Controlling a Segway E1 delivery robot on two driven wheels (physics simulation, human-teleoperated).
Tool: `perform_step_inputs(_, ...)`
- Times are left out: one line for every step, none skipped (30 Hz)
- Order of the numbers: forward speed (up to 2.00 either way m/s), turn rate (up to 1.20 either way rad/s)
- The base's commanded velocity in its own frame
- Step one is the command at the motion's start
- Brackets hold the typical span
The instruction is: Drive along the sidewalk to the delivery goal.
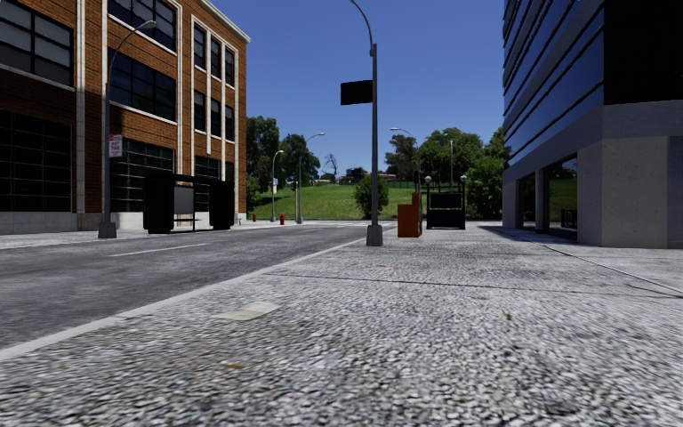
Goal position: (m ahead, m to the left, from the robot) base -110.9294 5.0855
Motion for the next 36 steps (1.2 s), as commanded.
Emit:
perform_step_inputs(0.00, 0.00)
perform_step_inputs(0.00, 0.00)
perform_step_inputs(0.00, 0.00)
perform_step_inputs(0.00, 0.00)
perform_step_inputs(0.00, 0.00)
perform_step_inputs(0.00, 0.00)
perform_step_inputs(0.00, 0.00)
perform_step_inputs(0.00, 0.00)
perform_step_inputs(0.00, 0.00)
perform_step_inputs(0.00, 0.00)
perform_step_inputs(0.00, 0.00)
perform_step_inputs(0.00, 0.00)
perform_step_inputs(0.00, 0.00)
perform_step_inputs(0.00, 0.00)
perform_step_inputs(0.00, 0.00)
perform_step_inputs(0.00, 0.00)
perform_step_inputs(0.00, 0.00)
perform_step_inputs(0.00, 0.00)
perform_step_inputs(0.00, 0.00)
perform_step_inputs(0.00, 0.00)
perform_step_inputs(0.00, 0.00)
perform_step_inputs(0.00, 0.00)
perform_step_inputs(0.00, 0.00)
perform_step_inputs(0.00, 0.00)
perform_step_inputs(0.00, 0.00)
perform_step_inputs(0.00, 0.00)
perform_step_inputs(0.00, 0.00)
perform_step_inputs(0.00, 0.00)
perform_step_inputs(0.00, 0.00)
perform_step_inputs(0.00, 0.00)
perform_step_inputs(0.00, 1.20)
perform_step_inputs(0.00, 1.20)
perform_step_inputs(0.00, 1.20)
perform_step_inputs(0.00, 1.20)
perform_step_inputs(0.00, 1.20)
perform_step_inputs(0.00, 1.20)
